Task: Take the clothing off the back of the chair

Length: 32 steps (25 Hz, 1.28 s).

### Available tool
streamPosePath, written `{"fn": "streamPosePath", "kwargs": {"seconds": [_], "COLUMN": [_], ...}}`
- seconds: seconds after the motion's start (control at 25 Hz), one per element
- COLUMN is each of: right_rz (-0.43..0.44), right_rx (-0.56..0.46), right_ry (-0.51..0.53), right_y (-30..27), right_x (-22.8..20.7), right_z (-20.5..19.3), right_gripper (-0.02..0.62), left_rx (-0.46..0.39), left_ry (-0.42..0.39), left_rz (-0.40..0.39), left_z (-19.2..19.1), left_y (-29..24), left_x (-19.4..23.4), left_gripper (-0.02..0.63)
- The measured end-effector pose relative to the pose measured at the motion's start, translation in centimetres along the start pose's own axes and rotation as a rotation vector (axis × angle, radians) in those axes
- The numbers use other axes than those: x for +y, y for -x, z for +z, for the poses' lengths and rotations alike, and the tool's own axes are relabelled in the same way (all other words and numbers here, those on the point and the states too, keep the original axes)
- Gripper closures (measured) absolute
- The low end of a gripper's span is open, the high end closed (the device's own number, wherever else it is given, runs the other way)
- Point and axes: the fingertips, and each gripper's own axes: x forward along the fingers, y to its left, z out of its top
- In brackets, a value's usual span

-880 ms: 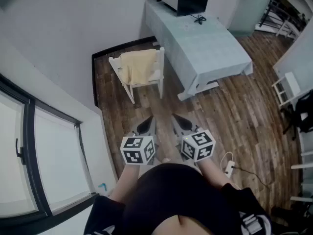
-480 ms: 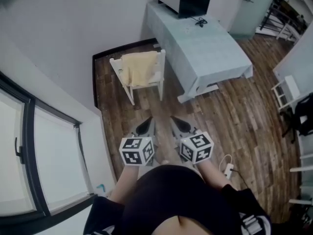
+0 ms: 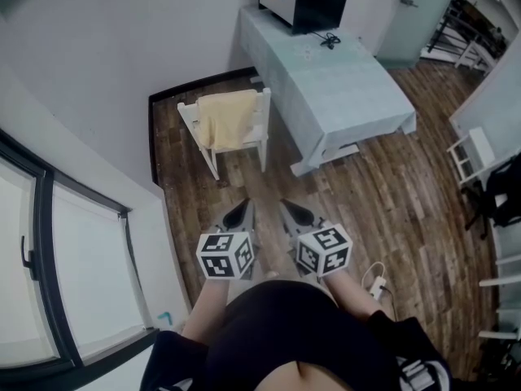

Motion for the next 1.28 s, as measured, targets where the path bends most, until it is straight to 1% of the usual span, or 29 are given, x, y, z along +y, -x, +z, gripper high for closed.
{"fn": "streamPosePath", "kwargs": {"seconds": [0.16,0.48,0.84,1.0,1.28], "right_rz": [0.009,0.016,-0.017,-0.026,-0.041], "right_rx": [-0.002,-0.022,-0.033,-0.03,-0.026], "right_ry": [-0.015,-0.027,-0.044,-0.037,-0.03], "right_y": [-2.0,-6.9,-12.0,-14.7,-19.3], "right_x": [0.1,0.7,-1.1,-1.8,-2.7], "right_z": [0.6,3.0,4.7,5.4,8.0], "right_gripper": [0.584,0.583,0.583,0.583,0.584], "left_rx": [-0.012,-0.002,0.0,0.004,0.024], "left_ry": [-0.002,0.006,0.007,0.025,0.034], "left_rz": [0.002,-0.002,-0.018,-0.02,-0.039], "left_z": [1.1,3.7,6.3,7.2,9.5], "left_y": [-0.7,-2.5,-5.9,-7.5,-10.3], "left_x": [1.5,5.2,9.2,11.3,14.6], "left_gripper": [0.611,0.611,0.611,0.611,0.611]}}
